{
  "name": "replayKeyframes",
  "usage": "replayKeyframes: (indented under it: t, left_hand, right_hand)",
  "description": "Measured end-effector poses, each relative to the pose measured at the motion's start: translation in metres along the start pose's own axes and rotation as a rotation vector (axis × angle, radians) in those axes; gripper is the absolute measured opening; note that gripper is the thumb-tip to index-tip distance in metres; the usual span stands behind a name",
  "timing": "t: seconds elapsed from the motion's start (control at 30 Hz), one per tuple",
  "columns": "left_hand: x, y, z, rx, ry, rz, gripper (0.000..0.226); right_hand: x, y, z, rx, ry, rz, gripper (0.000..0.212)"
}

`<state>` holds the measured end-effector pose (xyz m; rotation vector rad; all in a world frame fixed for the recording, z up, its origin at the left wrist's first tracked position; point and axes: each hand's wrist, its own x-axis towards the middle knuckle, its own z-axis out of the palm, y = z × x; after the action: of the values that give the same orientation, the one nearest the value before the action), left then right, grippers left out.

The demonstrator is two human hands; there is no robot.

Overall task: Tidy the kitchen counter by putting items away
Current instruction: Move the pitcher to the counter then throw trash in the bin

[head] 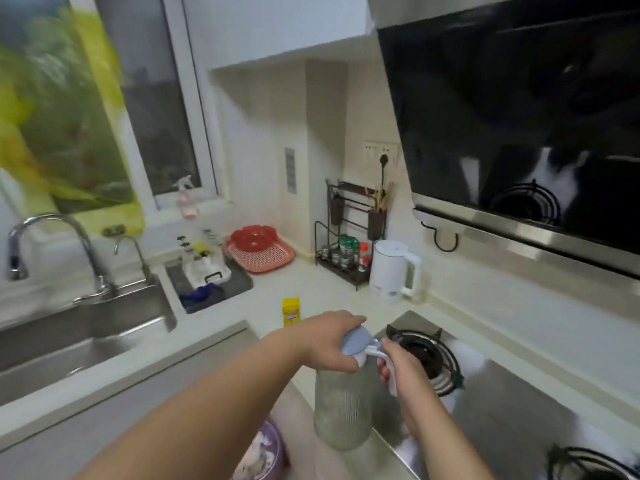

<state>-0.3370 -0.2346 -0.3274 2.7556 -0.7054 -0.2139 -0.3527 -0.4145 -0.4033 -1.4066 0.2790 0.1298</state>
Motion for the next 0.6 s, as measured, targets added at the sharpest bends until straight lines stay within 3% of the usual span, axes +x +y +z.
replayKeyframes:
  t: [0.23, 0.4, 0.6]
  left_hand:
    - [-0.027, -0.123, -0.062, -0.081, 0.154, -0.076, 0.084]
    - [0.019, -0.173, -0.095, -0.022, 0.351, -0.060, 0.081]
    - [0.110, -0.225, -0.129, 0.099, 0.495, -0.042, 0.080]
  right_hand:
    - [0.032, -0.028, 0.130, -0.113, -0.061, -0.097, 0.028]
    - [0.088, -0.070, 0.174, -0.148, 0.043, -0.203, 0.022]
    - [0.195, -0.109, 0.213, 0.046, 0.136, -0.259, 0.013]
